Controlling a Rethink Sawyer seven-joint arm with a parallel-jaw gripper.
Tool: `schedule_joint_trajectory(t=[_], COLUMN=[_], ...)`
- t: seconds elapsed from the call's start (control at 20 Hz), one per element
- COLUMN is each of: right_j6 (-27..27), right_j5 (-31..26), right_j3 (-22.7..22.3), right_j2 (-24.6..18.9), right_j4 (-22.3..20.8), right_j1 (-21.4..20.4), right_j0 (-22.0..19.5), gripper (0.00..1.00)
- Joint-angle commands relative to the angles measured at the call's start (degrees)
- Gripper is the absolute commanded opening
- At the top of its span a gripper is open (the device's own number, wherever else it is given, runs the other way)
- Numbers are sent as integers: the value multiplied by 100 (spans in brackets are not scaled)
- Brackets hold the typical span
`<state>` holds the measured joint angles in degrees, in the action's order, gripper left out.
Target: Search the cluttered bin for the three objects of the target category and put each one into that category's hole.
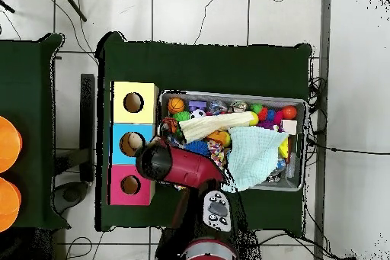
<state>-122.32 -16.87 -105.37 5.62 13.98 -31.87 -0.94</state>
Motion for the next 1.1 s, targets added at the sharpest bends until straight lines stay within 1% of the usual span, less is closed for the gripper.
schedule_joint_trajectory(t=[0.05, 0.25, 0.5, 0.7, 0.8, 0.95, 1.1], right_j6=[-1423, -1607, -1686, -1902, -2048, -2138, -2131], right_j5=[-115, -103, -645, -1043, -1306, -1647, -1670], right_j3=[-397, -458, -166, 36, 160, 487, 742], right_j2=[395, 252, 307, 474, 610, 752, 788], right_j4=[372, 309, 428, 545, 597, 649, 724], right_j1=[74, 139, 292, 251, 210, 303, 504], right_j0=[-134, -228, -185, 82, 283, 432, 454], gripper=[100, 100, 100, 100, 100, 100, 100])
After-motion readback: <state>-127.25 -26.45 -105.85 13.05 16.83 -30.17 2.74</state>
